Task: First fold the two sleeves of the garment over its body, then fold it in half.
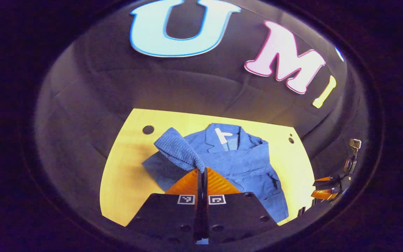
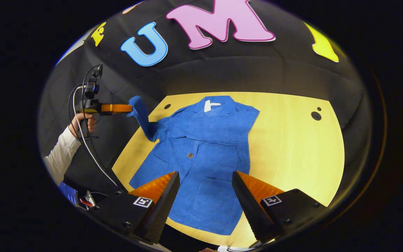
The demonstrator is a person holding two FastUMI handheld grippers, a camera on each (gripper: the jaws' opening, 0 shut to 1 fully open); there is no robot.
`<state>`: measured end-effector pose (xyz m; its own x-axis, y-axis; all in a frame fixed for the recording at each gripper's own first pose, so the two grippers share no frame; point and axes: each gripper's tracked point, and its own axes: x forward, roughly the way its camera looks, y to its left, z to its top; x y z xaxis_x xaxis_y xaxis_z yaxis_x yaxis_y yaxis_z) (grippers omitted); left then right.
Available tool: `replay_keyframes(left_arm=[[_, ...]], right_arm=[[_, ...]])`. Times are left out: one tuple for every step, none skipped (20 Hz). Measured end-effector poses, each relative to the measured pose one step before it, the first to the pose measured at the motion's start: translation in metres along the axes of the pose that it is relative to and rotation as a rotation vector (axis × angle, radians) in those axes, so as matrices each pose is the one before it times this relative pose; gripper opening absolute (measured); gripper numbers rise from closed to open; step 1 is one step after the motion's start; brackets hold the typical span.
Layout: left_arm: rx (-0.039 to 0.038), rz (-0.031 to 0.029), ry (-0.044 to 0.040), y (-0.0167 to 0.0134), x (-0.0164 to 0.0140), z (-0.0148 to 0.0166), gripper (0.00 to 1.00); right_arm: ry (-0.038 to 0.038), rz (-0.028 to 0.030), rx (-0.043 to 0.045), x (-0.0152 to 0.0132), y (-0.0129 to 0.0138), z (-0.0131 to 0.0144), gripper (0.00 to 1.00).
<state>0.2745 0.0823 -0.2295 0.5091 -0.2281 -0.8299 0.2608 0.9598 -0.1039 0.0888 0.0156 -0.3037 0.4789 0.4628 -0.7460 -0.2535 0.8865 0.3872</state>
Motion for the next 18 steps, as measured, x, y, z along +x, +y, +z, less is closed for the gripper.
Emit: replay_keyframes(left_arm=[[0.02188,-0.02439,0.00579,-0.02674,0.01096,0.00817,0.00],[0.02292,-0.02367,0.00989,-0.02372,0.01314,0.00571,0.00],[0.03328,-0.03573,0.01831,-0.03287,0.02096,0.00499,0.00],[0.02685,-0.03447,0.02254,-0.03108,0.02096,0.00363,0.00],[0.02665,-0.04177,0.03348,-0.02938,0.02503,0.00260,0.00],[0.01963,-0.00616,0.02792,-0.01236,0.01518,0.00018,0.00],[0.02376,0.00468,0.02467,-0.00578,0.01417,-0.00175,0.00],[0.02310,0.01055,0.02130,-0.00451,0.01772,-0.00083,0.00],[0.01837,0.01001,0.01914,-0.00344,0.01573,0.00059,0.00],[0.01198,0.01233,0.01492,-0.00352,0.01200,0.00169,0.00],[0.00247,0.00812,0.01439,-0.00240,0.01171,0.00135,0.00],[-0.00510,0.00460,0.02087,0.00024,0.01511,-0.00075,0.00],[-0.01684,0.02308,0.02538,0.00363,0.01571,-0.00033,0.00],[-0.01193,0.01226,0.00631,0.00255,0.01007,-0.00129,0.00],[-0.01839,-0.02842,0.01105,-0.00904,0.01173,-0.00011,0.00],[0.00184,-0.04371,0.00193,-0.01091,0.00381,-0.00034,0.00],[-0.00128,-0.05756,-0.00877,-0.01717,-0.00016,0.00126,0.07],[-0.00076,-0.03057,-0.01814,-0.00972,0.00269,0.00367,0.14]], right_arm=[[-0.00929,-0.00820,0.01218,-0.00556,-0.00867,-0.00146,0.97],[-0.00055,-0.01270,0.01153,-0.00502,-0.01041,-0.00306,0.97],[0.00247,-0.01959,0.01841,-0.00700,-0.01522,-0.00498,0.96],[-0.00166,-0.01894,0.02848,-0.00779,-0.01575,-0.00431,0.96],[-0.00260,-0.00857,0.01871,-0.00430,-0.00874,-0.00166,0.97],[-0.00274,-0.00652,0.01772,-0.00432,-0.00817,-0.00300,0.96],[-0.00237,-0.00742,0.01538,-0.00430,-0.00824,-0.00290,0.96],[0.00156,-0.01096,0.01245,-0.00399,-0.00925,-0.00412,0.96],[0.00453,-0.01100,0.01202,-0.00158,-0.00941,-0.00322,0.96],[0.00701,-0.00888,0.01422,-0.00034,-0.00875,-0.00504,0.96],[0.00921,-0.00824,0.02232,0.00000,-0.00966,-0.00375,0.96],[0.00421,-0.00404,0.02261,-0.00005,-0.00772,-0.00191,0.96],[-0.00113,0.00223,0.01451,0.00034,-0.00347,-0.00039,0.96],[0.00170,0.00110,0.00638,0.00166,-0.00244,0.00006,0.96],[0.00490,0.00415,0.00182,0.00273,-0.00074,0.00106,0.96],[0.00348,0.00455,-0.00058,0.00090,0.00076,0.00039,0.97],[0.00305,0.00166,-0.00013,0.00179,0.00078,0.00031,0.97],[0.00221,0.00309,0.00024,0.00094,0.00127,0.00033,0.97]])
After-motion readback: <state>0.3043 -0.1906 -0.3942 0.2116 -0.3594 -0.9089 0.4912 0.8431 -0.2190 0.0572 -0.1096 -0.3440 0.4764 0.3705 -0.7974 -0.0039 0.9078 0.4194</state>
